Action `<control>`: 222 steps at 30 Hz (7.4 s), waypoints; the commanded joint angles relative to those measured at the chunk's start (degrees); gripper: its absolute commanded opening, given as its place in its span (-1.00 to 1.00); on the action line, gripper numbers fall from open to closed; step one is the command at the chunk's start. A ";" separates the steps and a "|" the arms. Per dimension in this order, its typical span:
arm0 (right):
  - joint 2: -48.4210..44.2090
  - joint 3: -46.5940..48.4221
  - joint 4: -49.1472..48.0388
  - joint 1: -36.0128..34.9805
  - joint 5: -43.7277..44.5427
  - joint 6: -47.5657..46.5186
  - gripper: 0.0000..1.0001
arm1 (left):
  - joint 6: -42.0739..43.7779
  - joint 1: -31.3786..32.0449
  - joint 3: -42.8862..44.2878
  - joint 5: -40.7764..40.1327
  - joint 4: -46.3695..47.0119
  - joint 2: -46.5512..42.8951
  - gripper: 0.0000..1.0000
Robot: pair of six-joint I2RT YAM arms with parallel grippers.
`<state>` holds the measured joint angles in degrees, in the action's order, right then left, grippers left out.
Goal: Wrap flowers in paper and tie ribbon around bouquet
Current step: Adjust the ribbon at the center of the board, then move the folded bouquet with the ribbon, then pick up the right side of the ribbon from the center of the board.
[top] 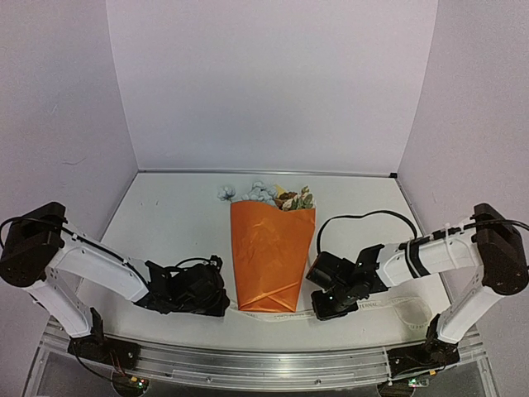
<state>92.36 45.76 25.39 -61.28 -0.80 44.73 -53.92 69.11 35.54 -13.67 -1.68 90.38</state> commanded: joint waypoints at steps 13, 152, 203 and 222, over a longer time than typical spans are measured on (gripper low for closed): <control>0.47 -3.96 1.85 3.99 3.81 -2.05 -0.82 | 0.68 -2.17 1.54 3.34 -4.56 6.26 -0.91; 4.42 0.50 -25.71 15.46 -14.19 25.77 -1.00 | 14.08 -17.43 8.73 7.76 5.09 4.35 -0.70; -38.28 -18.82 23.34 1.22 25.89 29.46 0.37 | -9.65 -13.22 -2.58 -5.37 3.23 -1.54 -0.93; -54.86 -33.54 20.16 32.90 14.09 20.35 0.36 | -8.01 -13.24 -2.59 -4.39 2.89 -2.78 -0.92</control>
<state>35.41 13.15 48.35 -32.18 17.74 67.81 -62.92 55.88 33.08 -18.02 2.03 89.44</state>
